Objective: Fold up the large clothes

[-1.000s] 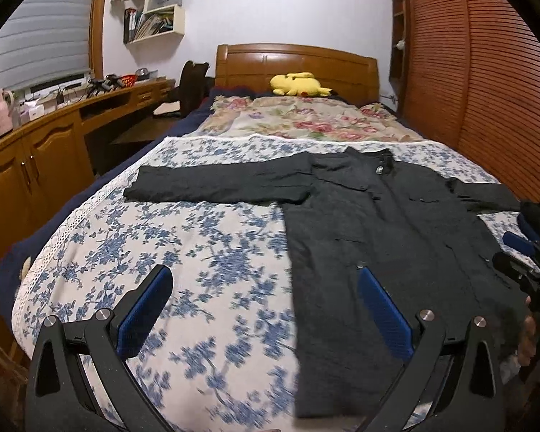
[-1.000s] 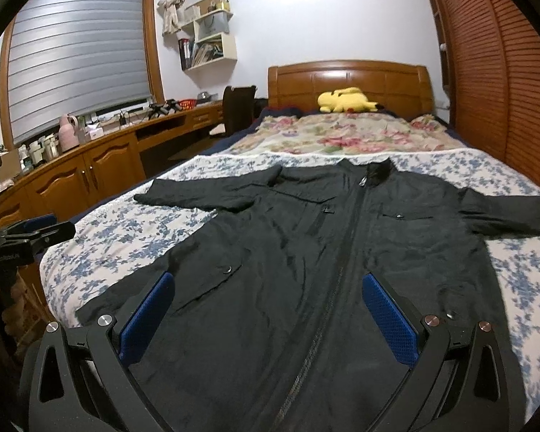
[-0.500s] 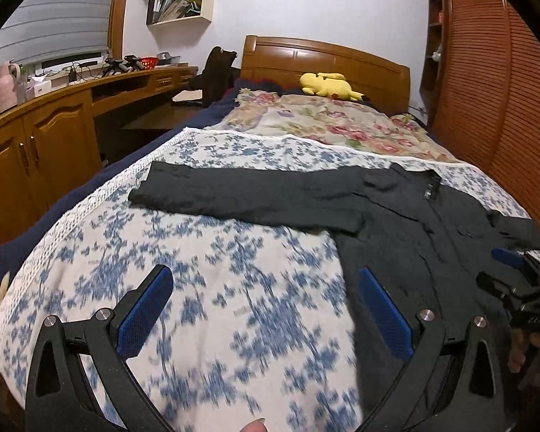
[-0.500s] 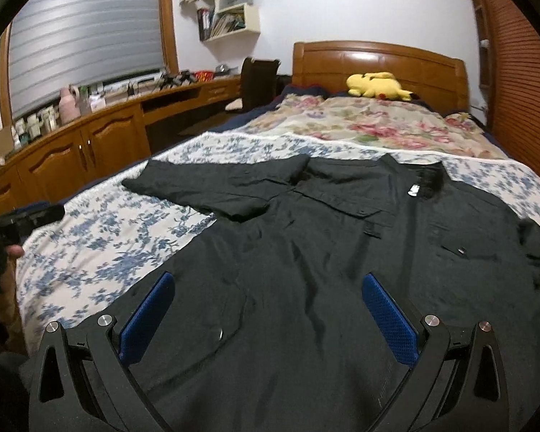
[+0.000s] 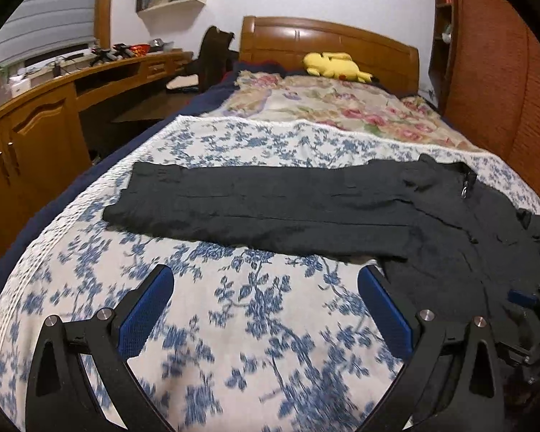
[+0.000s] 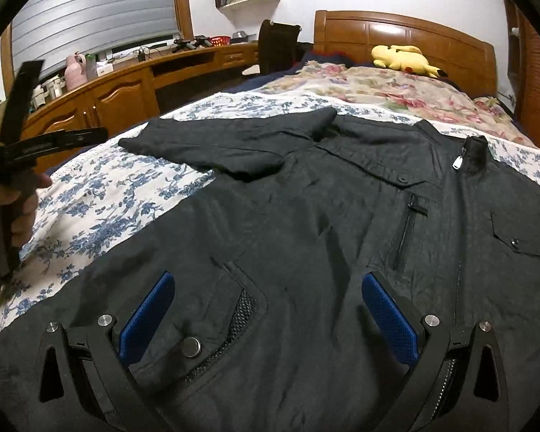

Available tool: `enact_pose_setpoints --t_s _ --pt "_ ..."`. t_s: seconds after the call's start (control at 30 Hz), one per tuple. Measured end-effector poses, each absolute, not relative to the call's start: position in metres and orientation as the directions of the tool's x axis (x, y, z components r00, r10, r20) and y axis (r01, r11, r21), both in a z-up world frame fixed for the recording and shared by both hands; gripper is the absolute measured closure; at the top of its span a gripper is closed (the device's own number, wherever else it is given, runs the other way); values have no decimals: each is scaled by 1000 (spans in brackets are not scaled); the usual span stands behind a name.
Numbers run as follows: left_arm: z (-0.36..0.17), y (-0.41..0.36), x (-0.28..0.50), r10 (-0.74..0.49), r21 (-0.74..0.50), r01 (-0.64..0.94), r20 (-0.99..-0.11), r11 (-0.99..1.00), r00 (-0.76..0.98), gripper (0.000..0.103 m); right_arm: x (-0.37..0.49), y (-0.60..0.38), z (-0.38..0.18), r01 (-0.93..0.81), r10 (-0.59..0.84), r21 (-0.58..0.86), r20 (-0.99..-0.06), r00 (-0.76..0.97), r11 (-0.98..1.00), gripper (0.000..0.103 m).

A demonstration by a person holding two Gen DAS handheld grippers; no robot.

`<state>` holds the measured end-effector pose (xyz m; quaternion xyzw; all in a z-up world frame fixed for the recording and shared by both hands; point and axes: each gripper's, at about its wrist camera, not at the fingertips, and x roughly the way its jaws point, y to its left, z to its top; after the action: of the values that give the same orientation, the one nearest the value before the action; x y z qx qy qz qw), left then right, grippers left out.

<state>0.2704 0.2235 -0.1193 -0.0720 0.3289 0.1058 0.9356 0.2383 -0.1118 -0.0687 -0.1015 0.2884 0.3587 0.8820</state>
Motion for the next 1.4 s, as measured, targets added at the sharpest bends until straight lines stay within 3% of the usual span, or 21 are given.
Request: enact_pose_setpoints --t_s 0.13,0.27,0.5,0.63,0.7,0.77,0.93,1.07,1.1,1.4 --pt "-128 237 296 137 -65 -236 -656 970 743 12 237 -116 -66 -690 572 31 -587 573 724 0" --pt "-142 258 321 109 -113 -257 -694 960 712 31 243 -108 -64 -686 567 27 -586 578 727 0" --pt "-179 299 348 66 -226 -372 -774 900 630 36 253 -91 -67 -684 564 27 -590 578 729 0" --pt "-186 304 352 41 -262 -383 -778 886 627 37 265 -80 -71 -685 563 23 -591 578 728 0" --pt "-185 305 356 23 -279 -370 -771 886 637 49 265 -81 -70 -685 564 25 -591 577 728 0" --pt "-184 305 363 4 -292 -359 -771 886 637 55 265 -81 -71 -685 564 28 -591 576 728 0" --pt "-179 309 382 6 -293 -366 -774 883 633 58 265 -83 -72 -684 565 30 -590 577 729 0" --pt "-172 306 388 28 -262 -358 -772 896 635 95 265 -84 -73 -684 568 35 -589 575 729 0" --pt "-169 304 389 31 -256 -352 -770 900 638 99 265 -84 -73 -683 568 36 -589 575 729 0" --pt "-89 231 380 38 -153 -191 -675 970 737 103 265 -89 -73 -674 573 57 -583 577 737 0"
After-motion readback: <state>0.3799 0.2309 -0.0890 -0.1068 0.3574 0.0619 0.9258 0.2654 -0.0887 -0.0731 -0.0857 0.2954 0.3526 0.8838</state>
